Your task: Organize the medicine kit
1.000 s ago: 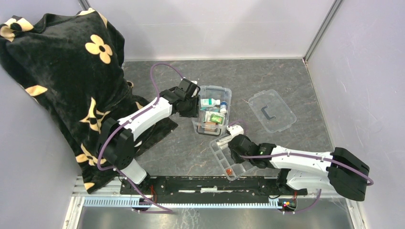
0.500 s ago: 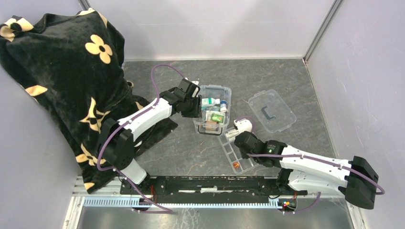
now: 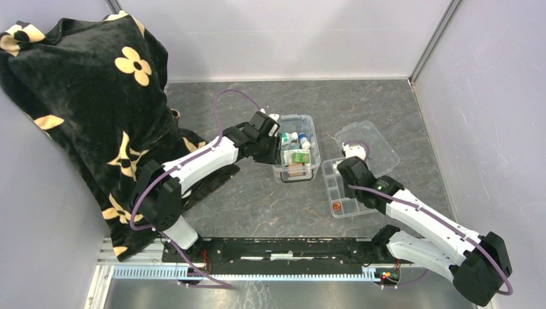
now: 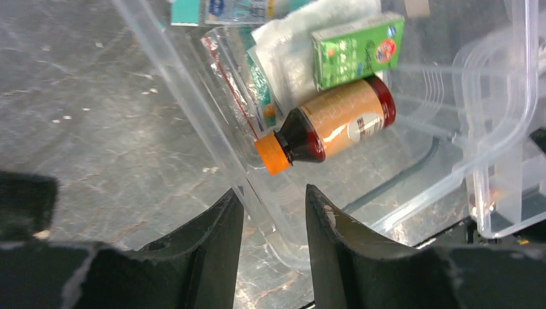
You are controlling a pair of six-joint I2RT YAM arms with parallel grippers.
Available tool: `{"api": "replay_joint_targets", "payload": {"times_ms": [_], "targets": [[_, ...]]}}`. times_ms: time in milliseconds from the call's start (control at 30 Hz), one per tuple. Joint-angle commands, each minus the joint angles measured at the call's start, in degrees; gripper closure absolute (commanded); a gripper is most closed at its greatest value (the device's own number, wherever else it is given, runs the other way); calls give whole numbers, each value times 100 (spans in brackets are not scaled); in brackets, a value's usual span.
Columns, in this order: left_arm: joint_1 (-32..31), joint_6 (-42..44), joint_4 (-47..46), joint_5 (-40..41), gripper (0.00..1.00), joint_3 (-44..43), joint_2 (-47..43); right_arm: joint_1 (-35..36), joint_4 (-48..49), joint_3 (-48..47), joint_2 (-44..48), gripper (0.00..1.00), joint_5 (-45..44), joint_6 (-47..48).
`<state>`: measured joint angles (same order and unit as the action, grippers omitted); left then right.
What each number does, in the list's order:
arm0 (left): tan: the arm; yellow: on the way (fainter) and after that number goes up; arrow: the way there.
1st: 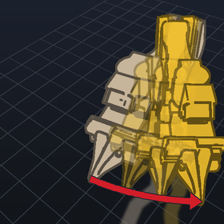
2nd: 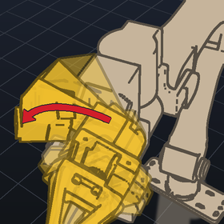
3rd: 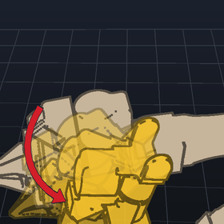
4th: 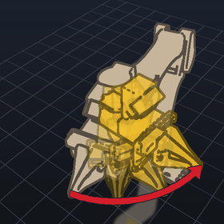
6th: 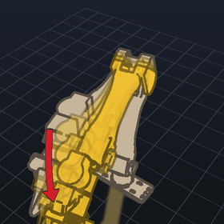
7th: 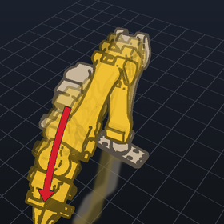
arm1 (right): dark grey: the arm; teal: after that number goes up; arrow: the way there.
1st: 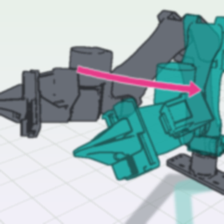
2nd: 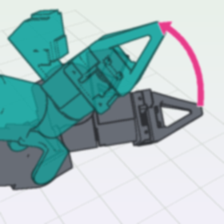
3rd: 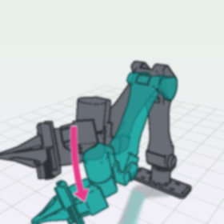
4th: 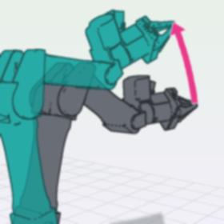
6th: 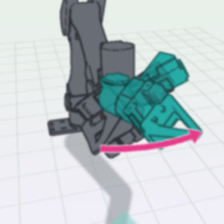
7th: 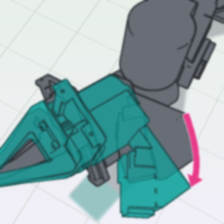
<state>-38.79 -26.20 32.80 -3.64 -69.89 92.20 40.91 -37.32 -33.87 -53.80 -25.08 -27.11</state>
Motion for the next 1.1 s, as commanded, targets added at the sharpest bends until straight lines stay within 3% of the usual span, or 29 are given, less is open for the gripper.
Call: {"api": "replay_joint_targets", "payload": {"times_ms": [0,167,433,700,1067], "targets": [[-378,-290,-375,-216,53,-174,16,-476,-298,-712,60,100,-212,400],[-455,-305,-272,-1,53,-267,-76,-991,-587,-1265,-55,100,-364,729],[-229,-2,357,984,43,-478,-865,-1328,-1119,-2275,-343,100,-352,1066],[-95,141,695,2820,20,-1,-2200,-1315,-1209,-3335,-1265,100,856,1257],[-85,-22,938,3307,11,1066,-3402,-687,-1168,-5140,-2878,100,852,962]]}}
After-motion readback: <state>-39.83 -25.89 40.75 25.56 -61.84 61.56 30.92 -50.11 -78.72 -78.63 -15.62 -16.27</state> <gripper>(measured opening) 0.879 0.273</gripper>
